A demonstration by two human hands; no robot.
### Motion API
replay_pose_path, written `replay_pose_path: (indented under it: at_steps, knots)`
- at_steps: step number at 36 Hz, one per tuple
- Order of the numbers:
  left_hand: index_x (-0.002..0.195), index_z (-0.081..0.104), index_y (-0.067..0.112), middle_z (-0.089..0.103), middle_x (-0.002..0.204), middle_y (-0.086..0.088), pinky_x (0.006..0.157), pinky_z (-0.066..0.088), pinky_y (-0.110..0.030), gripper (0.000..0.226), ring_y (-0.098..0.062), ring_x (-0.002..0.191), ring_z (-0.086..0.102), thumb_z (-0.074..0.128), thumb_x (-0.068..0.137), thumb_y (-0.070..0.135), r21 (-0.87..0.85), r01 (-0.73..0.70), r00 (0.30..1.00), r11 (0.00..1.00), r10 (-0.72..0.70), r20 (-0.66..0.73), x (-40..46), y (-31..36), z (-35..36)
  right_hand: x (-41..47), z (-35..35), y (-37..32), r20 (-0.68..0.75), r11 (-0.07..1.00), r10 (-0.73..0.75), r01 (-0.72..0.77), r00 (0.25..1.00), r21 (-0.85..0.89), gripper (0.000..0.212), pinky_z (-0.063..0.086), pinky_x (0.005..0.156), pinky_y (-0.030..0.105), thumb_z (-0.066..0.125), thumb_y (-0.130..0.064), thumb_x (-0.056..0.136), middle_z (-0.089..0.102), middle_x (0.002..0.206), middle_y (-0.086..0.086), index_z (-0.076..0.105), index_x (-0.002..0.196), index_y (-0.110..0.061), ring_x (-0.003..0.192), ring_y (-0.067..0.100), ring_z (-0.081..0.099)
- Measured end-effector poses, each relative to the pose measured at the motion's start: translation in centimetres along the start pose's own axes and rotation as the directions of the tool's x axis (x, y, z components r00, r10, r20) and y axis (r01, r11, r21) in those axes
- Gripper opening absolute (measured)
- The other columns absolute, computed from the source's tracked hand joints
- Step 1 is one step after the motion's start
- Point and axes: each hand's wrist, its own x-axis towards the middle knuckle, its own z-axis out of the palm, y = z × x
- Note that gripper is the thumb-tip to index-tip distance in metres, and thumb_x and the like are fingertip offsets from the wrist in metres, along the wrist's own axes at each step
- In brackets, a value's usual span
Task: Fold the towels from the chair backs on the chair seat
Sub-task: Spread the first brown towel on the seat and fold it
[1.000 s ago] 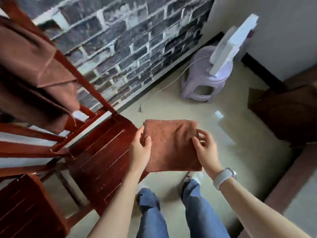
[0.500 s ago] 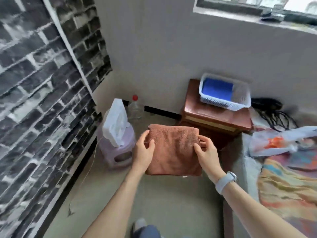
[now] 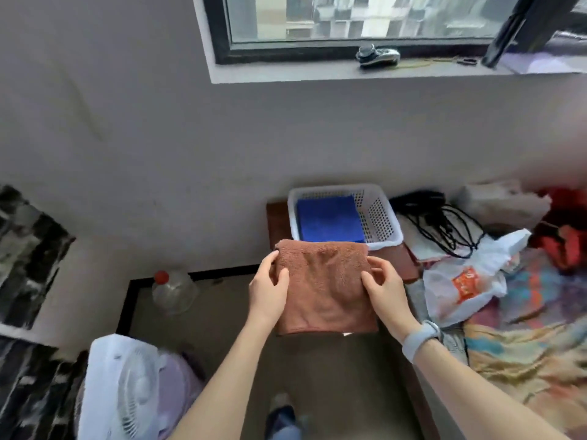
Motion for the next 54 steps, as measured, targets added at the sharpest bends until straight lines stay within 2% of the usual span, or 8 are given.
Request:
replay_pose_path:
  at_steps: [11, 23, 28, 32, 35, 38, 47, 54]
  knots:
    - [0.133, 0.041, 0.026, 0.057, 0.120, 0.001, 0.098, 0.046, -0.042, 0.042, -0.017, 0.110, 0.054, 0.050, 0.093, 0.018, -0.041, 0.132, 0.985, 0.990, -0.127, 0.115, 13.5, 1.6, 6.5, 13.6, 1.6, 0.2, 0.001, 0.994, 0.113, -0.113, 0.994, 0.011, 0.032, 0.041, 0.075, 0.019, 0.048, -0.008, 0.092, 0.053, 0.108, 0.001, 0.049, 0.123, -0.017, 0.096, 0.013, 0.052]
    - [0.135, 0.038, 0.024, 0.053, 0.129, -0.008, 0.095, 0.043, -0.034, 0.043, -0.024, 0.113, 0.054, 0.047, 0.094, 0.015, 0.059, 0.276, 0.960, 0.959, -0.278, 0.024, 24.0, -0.4, 13.7, 27.2, 4.6, 4.7, 0.150, 0.994, 0.108, -0.107, 0.983, -0.013, 0.037, 0.036, 0.082, -0.001, 0.043, -0.002, 0.093, 0.050, 0.122, -0.007, 0.047, 0.127, -0.017, 0.111, 0.007, 0.047]
    - [0.136, 0.036, 0.017, 0.051, 0.132, -0.007, 0.086, 0.047, -0.040, 0.046, -0.028, 0.114, 0.052, 0.046, 0.092, 0.019, 0.375, 0.260, 0.965, 0.890, -0.244, -0.090, 24.9, 0.5, 15.2, 29.1, 5.9, 7.0, 0.099, 0.965, 0.124, -0.097, 0.987, -0.244, 0.041, 0.037, 0.105, 0.039, 0.043, 0.002, 0.088, 0.052, 0.127, 0.006, 0.048, 0.126, -0.013, 0.121, 0.021, 0.046]
    - [0.132, 0.042, 0.014, 0.054, 0.126, -0.006, 0.089, 0.044, -0.036, 0.046, -0.023, 0.116, 0.048, 0.052, 0.088, 0.021, 0.378, 0.262, 0.964, 0.888, -0.226, -0.139, 26.2, 1.0, 15.1, 29.0, 6.7, 6.5, 0.081, 0.809, -0.232, 0.239, 0.969, -0.538, 0.040, 0.031, 0.106, 0.053, 0.038, -0.012, 0.081, 0.053, 0.122, 0.011, 0.053, 0.118, -0.013, 0.119, 0.026, 0.043]
    - [0.128, 0.046, 0.017, 0.060, 0.117, -0.006, 0.085, 0.042, -0.028, 0.040, -0.024, 0.108, 0.056, 0.053, 0.089, 0.023, 0.186, 0.380, 0.925, 0.906, -0.369, -0.094, 28.1, 0.9, 14.2, 28.8, 8.1, 5.9, 0.375, 0.628, -0.385, 0.537, 0.843, -0.563, 0.046, 0.016, 0.111, 0.053, 0.038, -0.019, 0.077, 0.053, 0.128, 0.010, 0.052, 0.121, -0.018, 0.126, 0.026, 0.038]
    - [0.117, 0.056, 0.020, 0.061, 0.102, 0.001, 0.084, 0.042, -0.028, 0.028, -0.022, 0.105, 0.057, 0.051, 0.090, 0.027, 0.142, 0.402, 0.916, 0.904, -0.397, -0.062, 29.7, 0.8, 13.5, 28.6, 9.6, 6.8, 0.586, 0.498, -0.270, 0.632, 0.764, -0.593, 0.051, 0.012, 0.109, 0.055, 0.041, -0.032, 0.080, 0.046, 0.139, 0.009, 0.045, 0.130, -0.027, 0.134, 0.027, 0.028]
    - [0.117, 0.058, 0.021, 0.060, 0.112, 0.001, 0.093, 0.048, -0.038, 0.030, -0.019, 0.103, 0.058, 0.052, 0.090, 0.034, 0.195, 0.465, 0.862, 0.864, -0.492, 0.123, 32.5, 1.8, 13.2, 29.2, 10.0, 8.4, 0.639, 0.460, -0.173, 0.636, 0.749, -0.620, 0.056, 0.013, 0.107, 0.056, 0.038, -0.041, 0.085, 0.036, 0.147, 0.009, 0.034, 0.139, -0.029, 0.137, 0.028, 0.021]
    - [0.109, 0.064, 0.023, 0.065, 0.113, -0.004, 0.097, 0.048, -0.038, 0.024, -0.014, 0.103, 0.060, 0.058, 0.088, 0.012, -0.102, 0.490, 0.869, 0.865, -0.495, -0.023, 31.3, 1.0, 13.9, 29.0, 9.9, 9.1, 0.659, 0.454, -0.171, 0.652, 0.733, -0.607, 0.055, 0.014, 0.106, 0.058, 0.035, -0.042, 0.087, 0.035, 0.148, 0.011, 0.032, 0.141, -0.030, 0.137, 0.030, 0.021]
